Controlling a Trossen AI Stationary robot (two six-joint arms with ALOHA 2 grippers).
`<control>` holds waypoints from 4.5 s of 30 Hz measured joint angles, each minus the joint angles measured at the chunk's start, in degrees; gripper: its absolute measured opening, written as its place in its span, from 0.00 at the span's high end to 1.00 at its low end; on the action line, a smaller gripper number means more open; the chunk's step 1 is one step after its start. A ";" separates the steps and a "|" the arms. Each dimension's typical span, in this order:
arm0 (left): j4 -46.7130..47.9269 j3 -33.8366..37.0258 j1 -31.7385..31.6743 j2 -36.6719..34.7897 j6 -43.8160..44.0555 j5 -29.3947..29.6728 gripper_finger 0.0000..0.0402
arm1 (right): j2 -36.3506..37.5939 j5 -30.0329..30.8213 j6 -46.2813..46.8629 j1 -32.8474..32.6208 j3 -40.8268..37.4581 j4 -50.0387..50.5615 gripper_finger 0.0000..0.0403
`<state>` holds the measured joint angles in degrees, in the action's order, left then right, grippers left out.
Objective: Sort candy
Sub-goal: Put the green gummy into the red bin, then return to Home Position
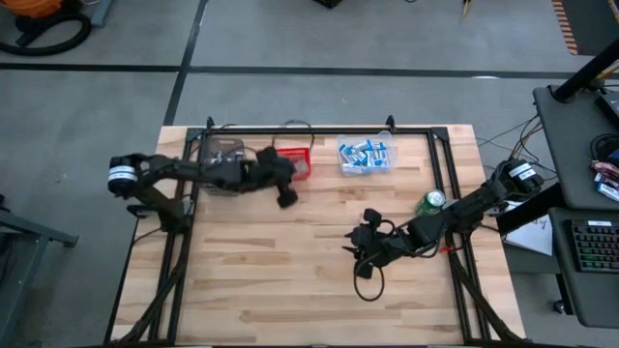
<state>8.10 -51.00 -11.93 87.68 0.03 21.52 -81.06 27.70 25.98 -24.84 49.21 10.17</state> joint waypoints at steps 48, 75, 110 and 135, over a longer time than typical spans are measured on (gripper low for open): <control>-1.79 27.83 12.42 -54.30 4.00 -17.83 0.97 | 16.89 -3.40 -24.46 8.79 -20.16 -26.62 0.63; -16.91 50.32 13.69 -87.20 5.10 -29.48 1.00 | 57.57 -4.37 -27.08 10.60 -46.03 -30.65 0.63; -9.62 49.79 13.69 -85.83 4.96 -16.94 1.00 | 78.38 -11.63 -40.52 10.62 -48.57 -25.38 0.79; -9.62 49.75 13.69 -85.83 4.98 -16.96 1.00 | 78.34 -11.63 -40.52 10.62 -48.59 -25.35 0.81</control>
<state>-1.53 -1.26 1.76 1.85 5.01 4.56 -2.72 16.08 -14.55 -14.22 0.62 -15.18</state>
